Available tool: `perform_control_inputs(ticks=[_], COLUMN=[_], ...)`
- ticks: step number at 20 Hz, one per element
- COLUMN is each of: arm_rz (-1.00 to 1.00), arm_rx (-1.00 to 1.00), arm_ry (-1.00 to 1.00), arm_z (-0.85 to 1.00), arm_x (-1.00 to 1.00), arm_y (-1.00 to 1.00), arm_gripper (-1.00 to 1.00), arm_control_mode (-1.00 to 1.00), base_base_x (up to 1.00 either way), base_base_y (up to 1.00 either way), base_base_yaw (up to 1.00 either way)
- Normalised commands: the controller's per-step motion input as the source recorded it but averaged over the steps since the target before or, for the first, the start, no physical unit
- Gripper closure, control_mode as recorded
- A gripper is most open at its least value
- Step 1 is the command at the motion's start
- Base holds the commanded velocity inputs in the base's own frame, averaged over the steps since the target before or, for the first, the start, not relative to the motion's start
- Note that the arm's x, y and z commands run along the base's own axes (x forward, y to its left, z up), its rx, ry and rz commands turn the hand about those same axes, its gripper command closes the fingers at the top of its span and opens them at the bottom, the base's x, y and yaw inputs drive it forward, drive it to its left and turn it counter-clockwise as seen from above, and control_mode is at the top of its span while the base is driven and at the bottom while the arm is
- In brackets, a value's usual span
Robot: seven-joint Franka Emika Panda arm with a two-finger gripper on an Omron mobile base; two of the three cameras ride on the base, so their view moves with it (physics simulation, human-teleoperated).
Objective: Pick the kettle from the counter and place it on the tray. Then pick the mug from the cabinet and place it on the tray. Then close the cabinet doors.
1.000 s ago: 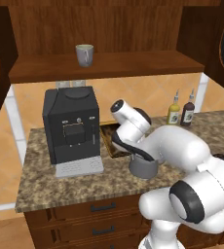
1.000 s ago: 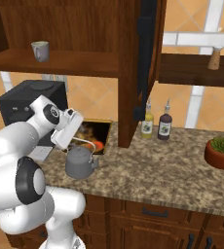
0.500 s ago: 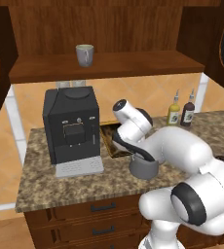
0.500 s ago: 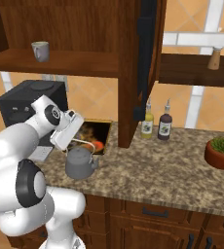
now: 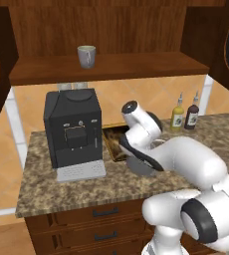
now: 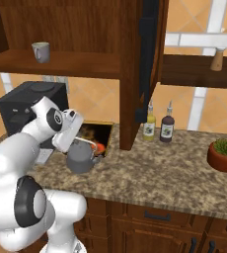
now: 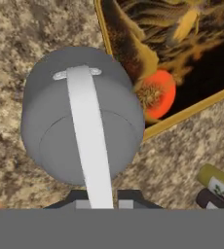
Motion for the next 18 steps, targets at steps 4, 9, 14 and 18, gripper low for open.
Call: perform_control_inputs(ticks=[4, 9, 14, 18], arm_rz=[0.19, 0.21, 0.37, 0.49], arm_rx=[0.00, -0.01, -0.01, -0.03], arm_ry=[-0.24, -0.17, 0.00, -0.02], arm_z=[0.25, 0.28, 0.22, 0.08], arm_x=[-0.52, -0.17, 0.00, 0.14], arm_y=[0.01, 0.03, 0.02, 0.00], arm_gripper=[1.00, 1.00, 1.00, 1.00], arm_control_mode=[-1.00, -1.00, -1.00, -1.00], base_base_x=[0.00, 0.00, 0.00, 0.00], base_base_y=[0.00, 0.00, 0.00, 0.00], base_base_yaw=[0.00, 0.00, 0.00, 0.00])
